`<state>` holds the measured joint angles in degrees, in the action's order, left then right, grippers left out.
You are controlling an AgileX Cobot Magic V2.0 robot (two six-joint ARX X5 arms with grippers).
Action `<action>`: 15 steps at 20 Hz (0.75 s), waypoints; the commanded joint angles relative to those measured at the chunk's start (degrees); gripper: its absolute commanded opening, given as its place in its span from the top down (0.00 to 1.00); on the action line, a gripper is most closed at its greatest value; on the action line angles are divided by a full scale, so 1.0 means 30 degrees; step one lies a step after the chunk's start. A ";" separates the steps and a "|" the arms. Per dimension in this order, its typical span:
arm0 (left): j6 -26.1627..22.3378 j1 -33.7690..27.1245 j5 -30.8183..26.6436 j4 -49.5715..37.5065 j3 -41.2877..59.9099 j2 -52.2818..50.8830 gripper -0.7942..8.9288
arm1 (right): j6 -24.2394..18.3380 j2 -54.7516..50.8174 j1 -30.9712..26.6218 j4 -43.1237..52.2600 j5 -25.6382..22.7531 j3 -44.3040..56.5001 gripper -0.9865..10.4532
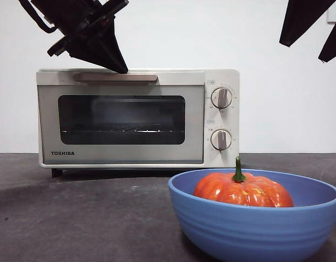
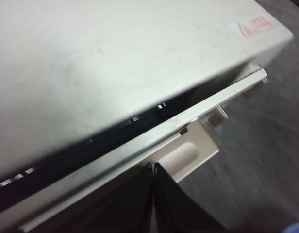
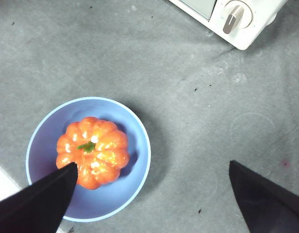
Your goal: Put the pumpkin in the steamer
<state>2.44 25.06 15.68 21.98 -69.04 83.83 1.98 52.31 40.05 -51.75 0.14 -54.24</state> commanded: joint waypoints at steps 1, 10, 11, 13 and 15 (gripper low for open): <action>-0.0211 0.0291 -0.0219 0.1894 0.0226 0.0780 0.90 | 0.0240 0.0095 0.0117 0.0117 -0.0058 -0.0277 0.48; 0.0000 0.1137 -0.0211 0.5115 0.0226 0.0780 0.90 | 0.0277 0.0095 0.0117 0.0109 -0.0066 -0.0277 0.48; 0.0000 0.1202 -0.0219 0.5391 0.0226 0.0780 0.90 | 0.0277 0.0095 0.0117 0.0109 -0.0066 -0.0277 0.48; 0.0015 0.1392 -0.0211 0.6105 0.0226 0.0780 0.90 | 0.0270 0.0095 0.0117 0.0102 -0.0058 -0.0277 0.48; 0.0066 0.1559 -0.0211 0.6623 0.0226 0.0780 0.90 | 0.0262 0.0095 0.0117 0.0102 -0.0066 -0.0277 0.48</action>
<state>2.50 29.80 17.23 43.75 -67.88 84.75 1.98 52.31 40.05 -51.72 0.14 -54.24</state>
